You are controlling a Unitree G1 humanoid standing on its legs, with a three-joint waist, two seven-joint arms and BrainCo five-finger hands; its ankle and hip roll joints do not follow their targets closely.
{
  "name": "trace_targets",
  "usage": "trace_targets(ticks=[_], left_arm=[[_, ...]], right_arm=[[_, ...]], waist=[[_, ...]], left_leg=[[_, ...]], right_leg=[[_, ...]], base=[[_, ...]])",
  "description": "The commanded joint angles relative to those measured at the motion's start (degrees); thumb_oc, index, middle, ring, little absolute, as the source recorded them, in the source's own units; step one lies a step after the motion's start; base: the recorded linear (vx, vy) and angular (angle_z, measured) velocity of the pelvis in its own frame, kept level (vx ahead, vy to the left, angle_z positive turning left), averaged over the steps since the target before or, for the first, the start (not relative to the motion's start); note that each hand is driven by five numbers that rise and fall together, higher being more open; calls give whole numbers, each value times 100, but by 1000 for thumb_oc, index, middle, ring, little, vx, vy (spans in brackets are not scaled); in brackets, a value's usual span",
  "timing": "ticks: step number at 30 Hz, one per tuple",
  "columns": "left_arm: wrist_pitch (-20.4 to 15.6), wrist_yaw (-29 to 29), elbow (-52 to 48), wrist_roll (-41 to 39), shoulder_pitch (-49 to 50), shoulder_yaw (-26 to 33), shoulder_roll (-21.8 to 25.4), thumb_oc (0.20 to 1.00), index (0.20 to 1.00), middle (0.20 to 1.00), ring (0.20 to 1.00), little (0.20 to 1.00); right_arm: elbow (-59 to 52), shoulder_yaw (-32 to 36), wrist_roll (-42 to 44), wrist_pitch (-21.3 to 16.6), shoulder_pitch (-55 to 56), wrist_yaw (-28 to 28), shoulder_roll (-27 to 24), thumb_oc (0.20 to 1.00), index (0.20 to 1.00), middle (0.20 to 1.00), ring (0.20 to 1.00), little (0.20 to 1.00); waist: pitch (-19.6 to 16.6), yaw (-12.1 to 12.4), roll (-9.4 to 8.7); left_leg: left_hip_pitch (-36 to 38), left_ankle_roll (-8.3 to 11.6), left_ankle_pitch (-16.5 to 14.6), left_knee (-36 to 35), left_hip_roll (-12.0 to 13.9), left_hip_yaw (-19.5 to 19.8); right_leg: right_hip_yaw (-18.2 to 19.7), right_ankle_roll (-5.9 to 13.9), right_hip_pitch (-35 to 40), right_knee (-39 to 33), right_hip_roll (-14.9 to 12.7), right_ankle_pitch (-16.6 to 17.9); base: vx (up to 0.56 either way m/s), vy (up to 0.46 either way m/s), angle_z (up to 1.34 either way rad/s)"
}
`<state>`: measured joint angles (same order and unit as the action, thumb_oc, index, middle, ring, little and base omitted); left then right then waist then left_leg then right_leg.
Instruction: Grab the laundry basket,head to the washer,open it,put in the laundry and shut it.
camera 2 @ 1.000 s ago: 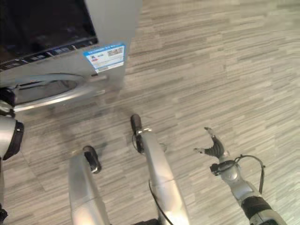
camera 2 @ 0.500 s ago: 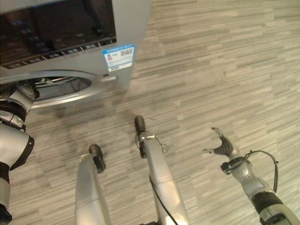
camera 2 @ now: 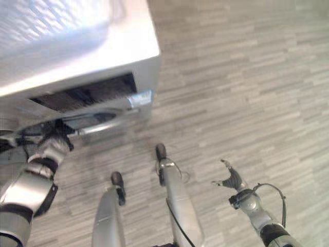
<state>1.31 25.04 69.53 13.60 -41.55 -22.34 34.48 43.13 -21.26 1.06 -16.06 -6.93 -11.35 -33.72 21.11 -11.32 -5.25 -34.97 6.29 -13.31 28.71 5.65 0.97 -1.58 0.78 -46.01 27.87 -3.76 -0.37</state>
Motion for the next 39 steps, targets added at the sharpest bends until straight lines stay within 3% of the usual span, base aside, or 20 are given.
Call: trace_targets(ticks=[1,3,5,8,13,14,16,20,25,27,28,31,34,36,39], left_arm=[[-199,176,649,-450,-297,499,-253,1000,1000,1000,1000,1000],[-369,26,565,-659,765,830,-808,1000,1000,1000,1000,1000],[-419,-12,553,-796,1294,1031,-1181,1000,1000,1000,1000,1000],[-471,-165,633,-996,1765,1220,-1410,1000,1000,1000,1000,1000],[-402,-863,1284,-1489,3184,2059,-2000,1000,1000,1000,1000,1000],[-402,-863,1284,-1489,3184,2059,-2000,1000,1000,1000,1000,1000],[-331,-1101,1473,-1481,3705,2282,-2128,1000,1000,1000,1000,1000],[-353,-1348,1483,-1489,4283,2442,-2187,1000,1000,1000,1000,1000],[-403,-1419,1405,-1499,4398,2457,-2139,1000,1000,1000,1000,1000],[-426,-1422,1369,-1528,4399,2486,-2149,1000,1000,1000,1000,1000],[-501,-1398,1215,-1533,4401,2508,-2145,1000,1000,1000,1000,1000],[-530,-1409,1065,-1563,4345,2476,-2167,1000,1000,1000,1000,1000],[-595,-1492,824,-1645,4380,2309,-2158,1000,1000,1000,1000,1000],[-598,-1527,798,-1683,4376,2268,-2165,1000,1000,1000,1000,1000],[-595,-1552,803,-1732,4408,2140,-2090,1000,1000,1000,1000,1000]], right_arm=[[195,192,-10,84,54,-197,-252,1000,1000,1000,1000,1000],[537,489,130,238,110,-134,3,1000,1000,1000,1000,1000],[705,759,443,312,156,-55,250,1000,1000,1000,1000,1000],[815,1026,743,391,249,-20,456,1000,1000,1000,1000,1000],[832,1731,1511,551,566,262,929,1000,1000,1000,1000,1000],[831,1731,1511,552,567,261,929,1000,1000,1000,1000,1000],[789,2079,2092,535,567,362,1111,1000,1000,1000,1000,1000],[707,2578,2941,439,685,450,1284,1000,1000,1000,1000,1000],[54,2686,2662,552,612,287,1039,1000,1000,1000,1000,1000],[-358,2735,2552,484,663,263,987,1000,1000,1000,1000,1000],[-1030,3023,2222,233,579,-8,688,1000,1000,1000,1000,1000],[-1641,3344,2223,112,534,-34,393,1000,1000,1000,1000,1000],[-1981,3909,2047,-87,-25,-434,-466,1000,1000,1000,1000,1000],[-2036,3980,1898,-76,-226,-561,-759,1000,1000,1000,1000,1000],[-2196,4024,1530,-108,-917,-824,-1577,1000,1000,1000,1000,1000]], waist=[[250,-29,27],[114,159,174],[-40,218,209],[-248,254,254],[-1082,353,438],[-1078,354,438],[-1437,431,475],[-1764,633,512],[-1894,770,525],[-1920,781,526],[-1995,850,497],[-2016,877,468],[-2083,1016,422],[-2089,1046,417],[-2137,1172,335]], left_leg=[[596,-432,69,-117,-228,94],[1434,-364,360,-957,-308,91],[1905,-326,509,-1438,-344,63],[2349,-308,679,-1946,-367,18],[3593,-244,1128,-3355,-157,-66],[3598,-243,1128,-3356,-156,-66],[3729,-223,1072,-3371,-165,-33],[4057,-231,1009,-3371,-123,103],[4075,-219,1011,-3371,-112,251],[4058,-220,1018,-3371,-109,277],[4023,-226,1032,-3371,-103,356],[4013,-233,1027,-3371,-110,422],[3986,-258,1018,-3371,-127,581],[3968,-261,1024,-3371,-137,625],[3936,-276,1028,-3371,-157,733]], right_leg=[[133,620,841,-799,-202,154],[92,644,1604,-1225,-273,235],[98,665,2010,-1482,-272,278],[84,693,2417,-1785,-308,350],[157,790,3463,-2782,-420,616],[156,790,3468,-2785,-420,617],[183,868,3777,-3262,-474,807],[40,846,4302,-3287,-514,656],[-181,849,4480,-3287,-551,559],[-201,855,4481,-3287,-562,555],[-292,876,4513,-3287,-609,562],[-339,879,4555,-3287,-626,558],[-471,903,4629,-3287,-679,545],[-506,914,4634,-3287,-689,546],[-604,934,4687,-3287,-734,541]], base=[[64,35,15],[139,71,20],[138,75,2],[101,44,2],[165,44,-3],[143,10,-14],[98,7,-9],[131,-19,12],[16,7,24],[-1,13,3],[13,26,6],[21,23,20],[27,33,24],[11,22,24],[24,29,13]])
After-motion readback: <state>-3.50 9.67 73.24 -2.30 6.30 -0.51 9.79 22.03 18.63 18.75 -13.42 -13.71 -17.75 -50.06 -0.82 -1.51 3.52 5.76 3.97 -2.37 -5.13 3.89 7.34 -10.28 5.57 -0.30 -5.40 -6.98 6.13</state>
